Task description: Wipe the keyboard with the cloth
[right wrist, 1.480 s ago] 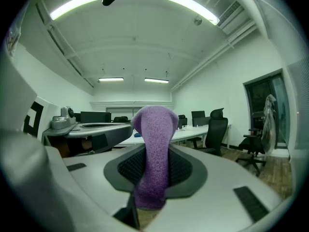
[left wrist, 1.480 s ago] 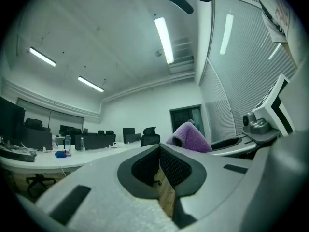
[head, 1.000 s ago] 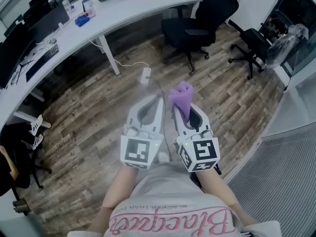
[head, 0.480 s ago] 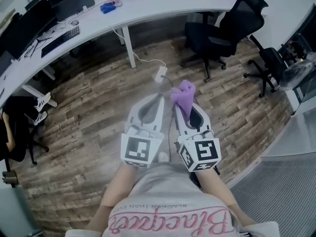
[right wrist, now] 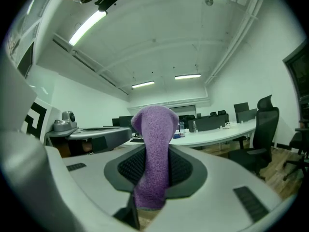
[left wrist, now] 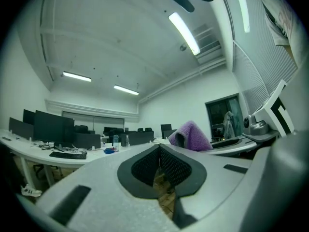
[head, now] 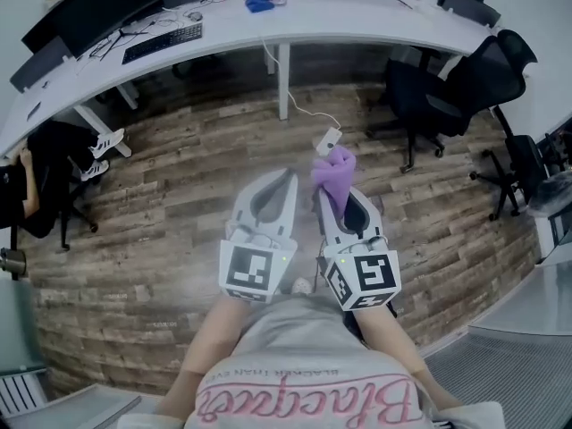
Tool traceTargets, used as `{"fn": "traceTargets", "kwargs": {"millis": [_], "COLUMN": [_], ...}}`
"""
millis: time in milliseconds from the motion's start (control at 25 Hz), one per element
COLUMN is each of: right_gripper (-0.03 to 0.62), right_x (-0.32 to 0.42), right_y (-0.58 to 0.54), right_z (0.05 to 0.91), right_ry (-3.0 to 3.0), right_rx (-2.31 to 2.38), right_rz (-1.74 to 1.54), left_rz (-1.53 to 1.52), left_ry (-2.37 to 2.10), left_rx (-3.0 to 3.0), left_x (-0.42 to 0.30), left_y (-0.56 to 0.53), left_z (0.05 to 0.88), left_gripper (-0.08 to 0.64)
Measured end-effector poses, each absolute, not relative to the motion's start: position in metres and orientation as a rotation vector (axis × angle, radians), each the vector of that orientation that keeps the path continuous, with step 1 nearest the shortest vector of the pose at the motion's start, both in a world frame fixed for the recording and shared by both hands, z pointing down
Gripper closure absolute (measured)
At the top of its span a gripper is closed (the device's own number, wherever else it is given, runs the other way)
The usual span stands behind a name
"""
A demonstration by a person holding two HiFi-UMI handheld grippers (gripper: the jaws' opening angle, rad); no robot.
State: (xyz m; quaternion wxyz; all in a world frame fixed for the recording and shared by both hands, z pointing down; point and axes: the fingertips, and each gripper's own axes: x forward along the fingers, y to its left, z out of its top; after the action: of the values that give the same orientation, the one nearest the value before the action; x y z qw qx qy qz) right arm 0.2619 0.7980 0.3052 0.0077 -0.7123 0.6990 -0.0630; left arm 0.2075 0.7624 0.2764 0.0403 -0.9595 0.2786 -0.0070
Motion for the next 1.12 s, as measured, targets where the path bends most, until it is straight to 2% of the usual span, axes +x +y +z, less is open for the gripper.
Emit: {"fn": "traceTargets", "kwargs": {"millis": [600, 1120], "right_gripper": [0.494, 0.494], "right_x": [0.166, 0.117], "right_y": [0.746, 0.731], "right_z": [0.304, 0.31], "right_ry": [2.544, 2.785], "right_rx": [-1.816, -1.491], "right_rz": [-0.209, -0.148], "left_rz": [-0.088, -0.102], "left_ry": [1.338, 1.615], "left_rx": [-2.755, -2.645], "left_x": [0.103, 0.059], "left_y": [0.725, 0.71], "left_z": [0.284, 0.3], "left_gripper": [0.554, 0.554]}}
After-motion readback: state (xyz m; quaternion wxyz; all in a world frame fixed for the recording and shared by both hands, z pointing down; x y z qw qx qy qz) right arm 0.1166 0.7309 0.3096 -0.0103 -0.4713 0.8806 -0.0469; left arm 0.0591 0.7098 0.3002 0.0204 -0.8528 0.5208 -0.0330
